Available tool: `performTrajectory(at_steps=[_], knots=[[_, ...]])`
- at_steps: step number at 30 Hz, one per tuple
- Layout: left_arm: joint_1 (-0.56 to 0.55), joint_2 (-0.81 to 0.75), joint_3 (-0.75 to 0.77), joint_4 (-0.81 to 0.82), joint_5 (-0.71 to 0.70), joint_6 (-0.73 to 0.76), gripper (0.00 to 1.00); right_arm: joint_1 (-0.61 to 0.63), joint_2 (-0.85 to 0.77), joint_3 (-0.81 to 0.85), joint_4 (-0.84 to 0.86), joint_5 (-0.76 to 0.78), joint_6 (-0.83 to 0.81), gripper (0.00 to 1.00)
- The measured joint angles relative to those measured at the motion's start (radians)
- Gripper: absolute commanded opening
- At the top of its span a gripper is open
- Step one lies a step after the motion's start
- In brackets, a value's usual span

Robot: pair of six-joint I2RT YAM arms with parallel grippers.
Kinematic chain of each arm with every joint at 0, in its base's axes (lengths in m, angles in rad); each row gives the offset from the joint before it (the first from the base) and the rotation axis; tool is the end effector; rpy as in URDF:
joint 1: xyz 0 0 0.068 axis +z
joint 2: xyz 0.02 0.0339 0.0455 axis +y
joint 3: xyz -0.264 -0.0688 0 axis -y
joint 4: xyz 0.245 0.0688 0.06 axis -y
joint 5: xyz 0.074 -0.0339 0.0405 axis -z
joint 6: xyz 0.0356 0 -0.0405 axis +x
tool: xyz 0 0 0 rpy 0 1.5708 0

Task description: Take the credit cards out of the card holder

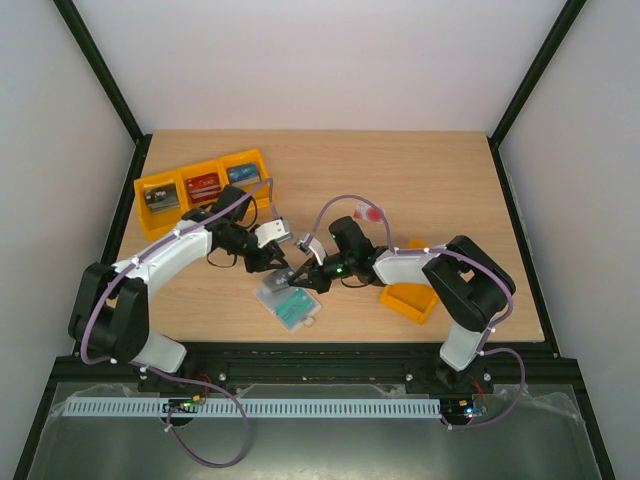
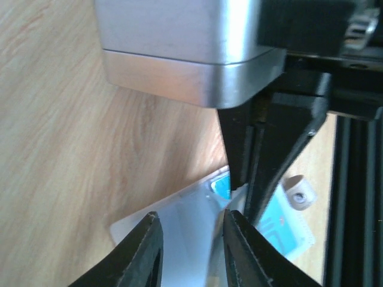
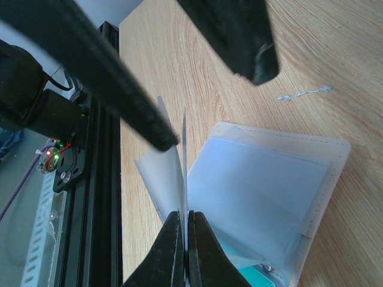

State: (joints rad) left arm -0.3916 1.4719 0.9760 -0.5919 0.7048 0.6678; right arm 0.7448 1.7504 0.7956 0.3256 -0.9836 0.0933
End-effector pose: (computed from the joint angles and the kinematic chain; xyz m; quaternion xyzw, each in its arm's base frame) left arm 0.2546 -0.1301 0.2229 0.5317 0.7447 -0.3010 0.2685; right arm 0.2251 0.2478 0.1528 -0.4543 0.6757 0.5471 0.1940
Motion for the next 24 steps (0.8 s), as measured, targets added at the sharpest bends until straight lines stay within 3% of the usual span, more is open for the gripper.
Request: performTrajectory(at_steps=[4, 18, 24], knots=[[0.000, 0.001, 0.000, 0.031, -0.032, -0.026, 0.24, 0.000, 0.000, 0.000, 0.000, 0.003, 0.000, 0.02], [-0.001, 0.001, -0.025, 0.055, -0.027, -0.032, 0.26, -0.001, 0.000, 0.010, -0.028, 0.014, -0.007, 0.02], [-0.013, 0.021, -0.046, 0.069, -0.028, -0.037, 0.32, -0.001, 0.000, 0.011, -0.033, 0.019, -0.010, 0.02]])
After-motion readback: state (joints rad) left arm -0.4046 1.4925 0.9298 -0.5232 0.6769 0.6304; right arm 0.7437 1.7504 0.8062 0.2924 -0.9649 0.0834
